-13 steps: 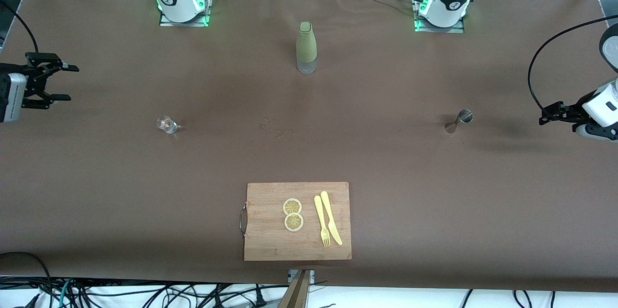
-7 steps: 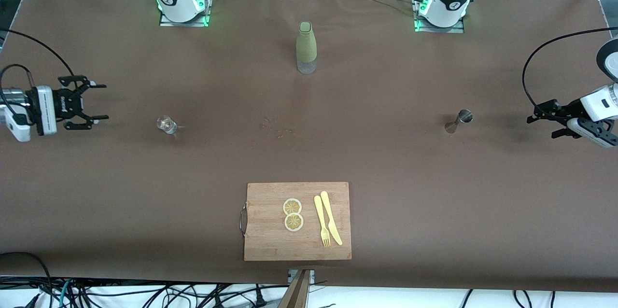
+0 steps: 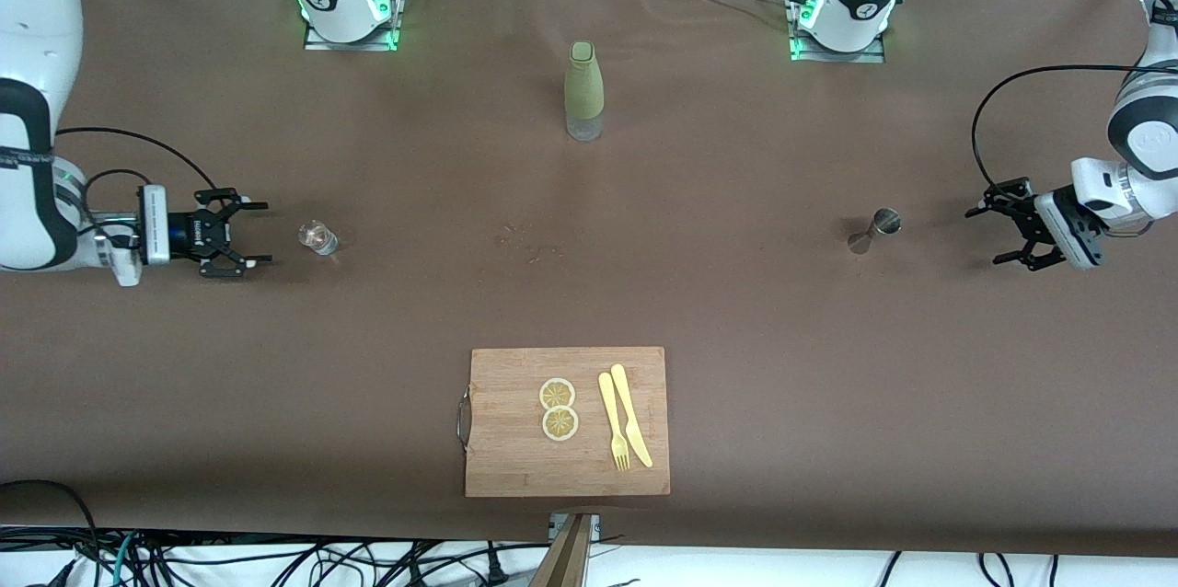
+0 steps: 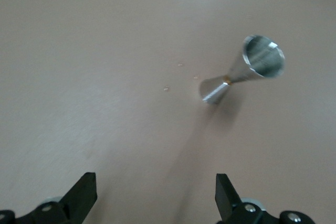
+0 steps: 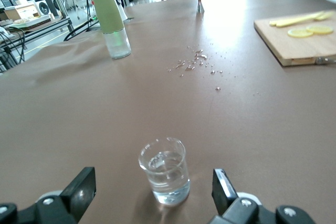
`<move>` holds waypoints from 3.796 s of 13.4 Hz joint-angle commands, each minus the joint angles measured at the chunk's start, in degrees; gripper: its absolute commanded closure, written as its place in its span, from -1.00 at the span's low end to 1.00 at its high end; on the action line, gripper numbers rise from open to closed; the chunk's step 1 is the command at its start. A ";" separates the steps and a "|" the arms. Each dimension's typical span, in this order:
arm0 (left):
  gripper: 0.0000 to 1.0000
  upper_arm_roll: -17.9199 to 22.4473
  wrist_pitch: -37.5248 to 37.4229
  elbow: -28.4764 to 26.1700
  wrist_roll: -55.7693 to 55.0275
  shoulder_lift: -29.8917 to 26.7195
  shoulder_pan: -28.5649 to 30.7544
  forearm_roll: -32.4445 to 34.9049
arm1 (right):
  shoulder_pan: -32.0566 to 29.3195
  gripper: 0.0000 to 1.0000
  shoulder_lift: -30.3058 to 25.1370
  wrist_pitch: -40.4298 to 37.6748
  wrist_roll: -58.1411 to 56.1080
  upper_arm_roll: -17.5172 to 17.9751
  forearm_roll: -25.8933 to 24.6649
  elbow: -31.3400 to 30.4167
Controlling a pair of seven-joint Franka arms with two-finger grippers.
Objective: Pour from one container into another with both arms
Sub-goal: 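Grasp the glass cup with the right gripper while the left gripper grasps the jigger, then lift the glass cup with the right gripper while the left gripper lifts the jigger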
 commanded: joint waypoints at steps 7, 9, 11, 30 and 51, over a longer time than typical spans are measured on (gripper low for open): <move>-0.99 -1.11 -9.79 0.77 37.75 9.81 1.90 -10.39 | -1.18 -0.97 9.98 -0.63 -12.00 3.50 10.25 -0.60; -1.00 -3.92 -10.24 0.94 39.76 11.22 1.45 -10.65 | -1.18 -0.97 10.16 -0.89 -12.26 4.56 10.25 -0.69; -1.00 -5.16 -10.24 1.12 45.28 12.80 0.93 -13.45 | -0.92 -0.96 10.16 -1.33 -12.96 5.00 10.25 -0.69; -0.92 0.73 -25.17 10.44 63.16 23.88 0.22 -22.52 | -0.57 1.00 10.51 -9.94 -8.05 5.61 10.08 0.80; 0.34 -1.74 -27.03 9.21 63.51 23.53 -0.92 -22.96 | 4.62 1.00 0.41 -9.86 18.66 11.24 12.19 8.36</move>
